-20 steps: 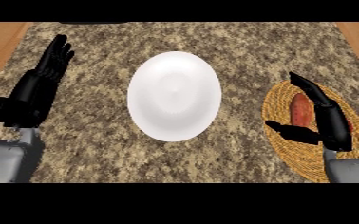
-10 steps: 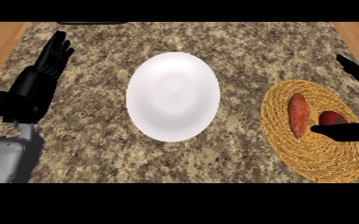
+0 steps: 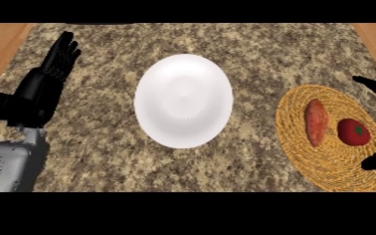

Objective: Pick the tomato from the placemat and place it in the plate

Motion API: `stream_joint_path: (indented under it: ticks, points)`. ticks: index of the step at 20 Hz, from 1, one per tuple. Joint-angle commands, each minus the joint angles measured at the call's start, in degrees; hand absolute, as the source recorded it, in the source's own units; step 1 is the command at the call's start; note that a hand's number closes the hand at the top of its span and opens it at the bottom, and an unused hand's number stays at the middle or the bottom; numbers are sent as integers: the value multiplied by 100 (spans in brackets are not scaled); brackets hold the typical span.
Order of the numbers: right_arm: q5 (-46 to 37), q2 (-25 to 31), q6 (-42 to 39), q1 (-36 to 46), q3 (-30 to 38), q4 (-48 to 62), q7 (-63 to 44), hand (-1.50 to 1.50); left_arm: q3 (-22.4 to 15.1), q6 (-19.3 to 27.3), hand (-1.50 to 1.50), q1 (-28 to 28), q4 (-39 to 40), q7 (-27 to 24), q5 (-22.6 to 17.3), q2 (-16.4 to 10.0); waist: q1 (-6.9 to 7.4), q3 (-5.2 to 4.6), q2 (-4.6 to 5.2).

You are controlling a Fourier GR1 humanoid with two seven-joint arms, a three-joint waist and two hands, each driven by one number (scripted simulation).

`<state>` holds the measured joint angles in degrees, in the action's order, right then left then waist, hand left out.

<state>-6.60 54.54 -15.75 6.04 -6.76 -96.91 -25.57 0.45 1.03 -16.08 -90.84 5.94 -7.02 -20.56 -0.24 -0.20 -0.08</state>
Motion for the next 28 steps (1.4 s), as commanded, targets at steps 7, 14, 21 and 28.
stream_joint_path:
  ticks: [7,14,21,28]
  points:
    - [-556,-248,-873,-6,87,113,-684,-150,124,-210,0,86,-177,52,122,90,12,20,3]
    - [-1565,-885,-795,401,-339,1049,-775,-150,389,-420,0,121,-52,-14,-2,64,51,21,12]
    - [-2092,-1196,-919,365,-123,1702,-355,-150,235,-254,0,334,-768,445,246,315,59,22,5]
    - [-2409,-1390,-1152,864,262,2852,537,-150,401,-402,0,-259,-16,229,404,365,54,23,17]
